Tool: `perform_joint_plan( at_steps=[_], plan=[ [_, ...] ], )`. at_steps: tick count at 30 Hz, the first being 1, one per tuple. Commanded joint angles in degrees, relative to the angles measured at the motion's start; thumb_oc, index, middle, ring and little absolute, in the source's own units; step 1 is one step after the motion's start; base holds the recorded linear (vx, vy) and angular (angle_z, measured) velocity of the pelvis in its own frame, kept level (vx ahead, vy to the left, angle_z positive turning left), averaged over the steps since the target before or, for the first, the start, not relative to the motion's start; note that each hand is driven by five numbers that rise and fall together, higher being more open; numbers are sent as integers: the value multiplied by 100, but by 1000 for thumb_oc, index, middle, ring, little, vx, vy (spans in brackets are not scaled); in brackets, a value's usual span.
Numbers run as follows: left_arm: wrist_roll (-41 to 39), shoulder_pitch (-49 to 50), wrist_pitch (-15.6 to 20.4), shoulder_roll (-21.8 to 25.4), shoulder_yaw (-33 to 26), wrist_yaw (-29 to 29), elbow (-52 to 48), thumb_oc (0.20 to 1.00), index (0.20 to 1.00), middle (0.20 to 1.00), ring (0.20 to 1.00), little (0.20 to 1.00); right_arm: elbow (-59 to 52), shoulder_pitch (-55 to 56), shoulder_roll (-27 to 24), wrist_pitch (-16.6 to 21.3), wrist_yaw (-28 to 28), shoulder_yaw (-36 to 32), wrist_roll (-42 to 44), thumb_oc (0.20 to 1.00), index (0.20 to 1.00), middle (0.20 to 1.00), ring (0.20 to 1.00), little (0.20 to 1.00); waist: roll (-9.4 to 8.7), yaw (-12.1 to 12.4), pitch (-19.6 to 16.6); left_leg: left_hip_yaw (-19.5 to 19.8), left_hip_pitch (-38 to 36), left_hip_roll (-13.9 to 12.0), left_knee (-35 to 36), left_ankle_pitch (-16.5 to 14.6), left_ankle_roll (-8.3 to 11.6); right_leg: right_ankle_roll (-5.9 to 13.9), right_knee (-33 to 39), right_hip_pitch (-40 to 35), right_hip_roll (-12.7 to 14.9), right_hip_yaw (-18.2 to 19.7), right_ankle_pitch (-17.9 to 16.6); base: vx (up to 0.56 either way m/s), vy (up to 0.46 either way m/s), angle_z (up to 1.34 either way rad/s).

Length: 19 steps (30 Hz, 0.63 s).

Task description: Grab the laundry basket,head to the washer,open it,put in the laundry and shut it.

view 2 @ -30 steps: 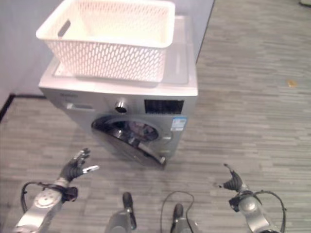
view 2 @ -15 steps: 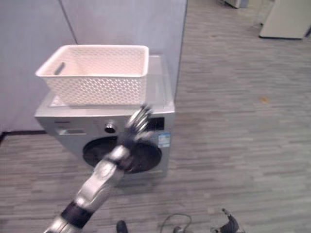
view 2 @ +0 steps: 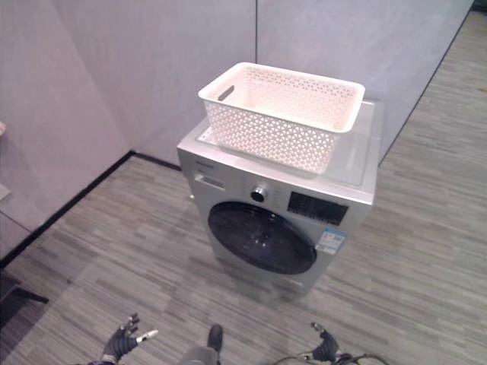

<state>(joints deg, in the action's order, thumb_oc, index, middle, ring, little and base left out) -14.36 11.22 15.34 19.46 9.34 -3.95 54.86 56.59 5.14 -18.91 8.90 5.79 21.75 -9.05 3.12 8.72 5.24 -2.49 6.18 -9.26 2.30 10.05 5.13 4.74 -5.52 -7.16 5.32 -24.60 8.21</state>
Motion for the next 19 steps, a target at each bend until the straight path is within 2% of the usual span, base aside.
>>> perform_joint_plan(
  at_steps=[1, 3, 10, 19],
  plan=[
    [344, -510, 43, 178, -239, -397, 164, 1000, 1000, 1000, 1000, 1000, -171, -58, 66, 86, 264, 92, -44, 1000, 1000, 1000, 1000, 1000, -356, -34, 97, 112, 469, -158, -50, 230, 73, -84, 614, -125, 44, 212, -76, -29, -32, 14],
    [307, -670, -83, -75, -363, -457, 788, 1000, 1000, 1000, 1000, 1000, 365, -147, 256, -20, 342, 154, -74, 1000, 1000, 1000, 1000, 1000, -380, 0, 11, 176, 428, -124, 68, 289, 93, -103, 691, -193, 2, 170, -70, -5, -31, 14],
    [595, -744, -172, -230, -11, -387, 892, 1000, 1000, 1000, 1000, 1000, 1115, -176, 500, -280, 218, 274, -135, 1000, 1000, 1000, 1000, 1000, -443, -11, -109, 266, 346, -86, 157, 289, 96, -127, 708, -278, -32, 141, -53, 8, -22, 13],
    [763, -743, -325, -312, 133, -287, 999, 1000, 1000, 1000, 1000, 1000, 1173, -191, 545, -389, 33, 379, -96, 1000, 1000, 1000, 1000, 1000, -433, -94, -151, 273, 267, -103, 148, 258, 98, -151, 657, -303, -51, 184, -16, 0, 0, 0]
  ],
)
